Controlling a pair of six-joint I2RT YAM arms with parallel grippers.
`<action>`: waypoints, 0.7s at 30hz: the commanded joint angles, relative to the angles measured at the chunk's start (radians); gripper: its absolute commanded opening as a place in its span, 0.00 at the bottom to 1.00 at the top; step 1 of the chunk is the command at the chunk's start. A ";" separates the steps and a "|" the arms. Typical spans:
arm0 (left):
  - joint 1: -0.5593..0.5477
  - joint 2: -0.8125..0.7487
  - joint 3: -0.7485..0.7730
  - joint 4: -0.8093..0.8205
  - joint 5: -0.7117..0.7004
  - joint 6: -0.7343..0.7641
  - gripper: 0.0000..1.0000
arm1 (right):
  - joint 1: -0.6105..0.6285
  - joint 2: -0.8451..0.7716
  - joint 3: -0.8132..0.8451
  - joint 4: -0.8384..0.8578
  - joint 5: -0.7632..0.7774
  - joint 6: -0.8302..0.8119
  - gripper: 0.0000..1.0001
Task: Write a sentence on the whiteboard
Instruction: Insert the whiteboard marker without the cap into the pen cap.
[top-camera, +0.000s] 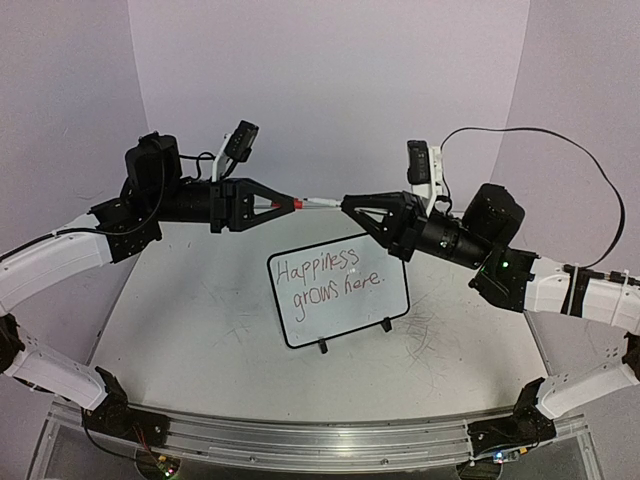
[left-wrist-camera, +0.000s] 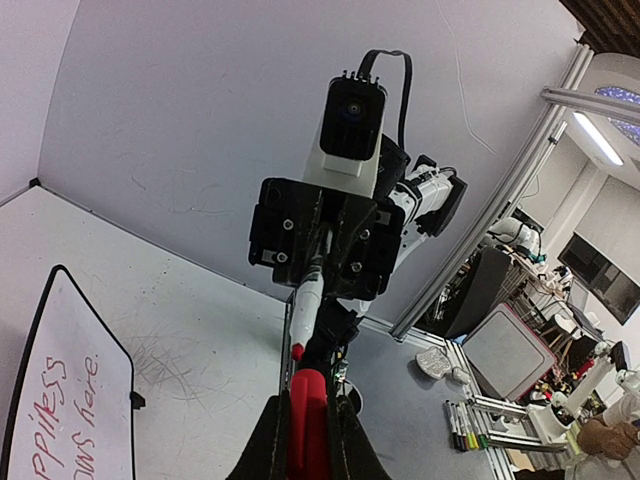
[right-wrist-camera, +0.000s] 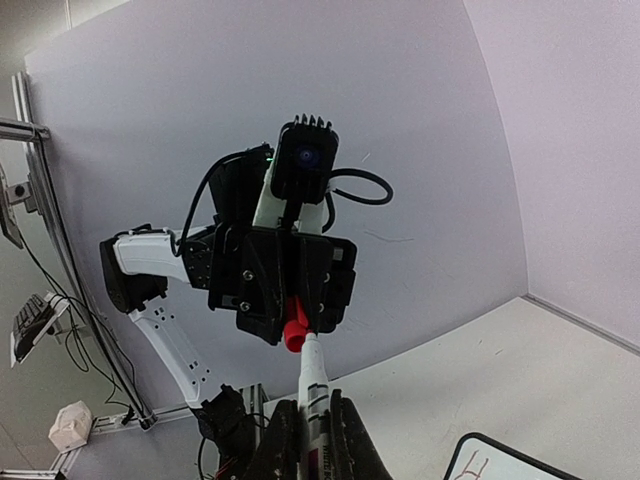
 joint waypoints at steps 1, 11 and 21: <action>-0.004 -0.025 0.007 0.052 0.009 0.004 0.00 | 0.000 0.013 0.027 0.064 -0.023 0.021 0.00; -0.006 -0.035 0.001 0.060 0.004 0.001 0.00 | 0.000 0.021 0.027 0.065 -0.033 0.026 0.00; -0.007 -0.040 -0.002 0.065 0.003 -0.001 0.00 | -0.001 0.051 0.041 0.076 -0.070 0.043 0.00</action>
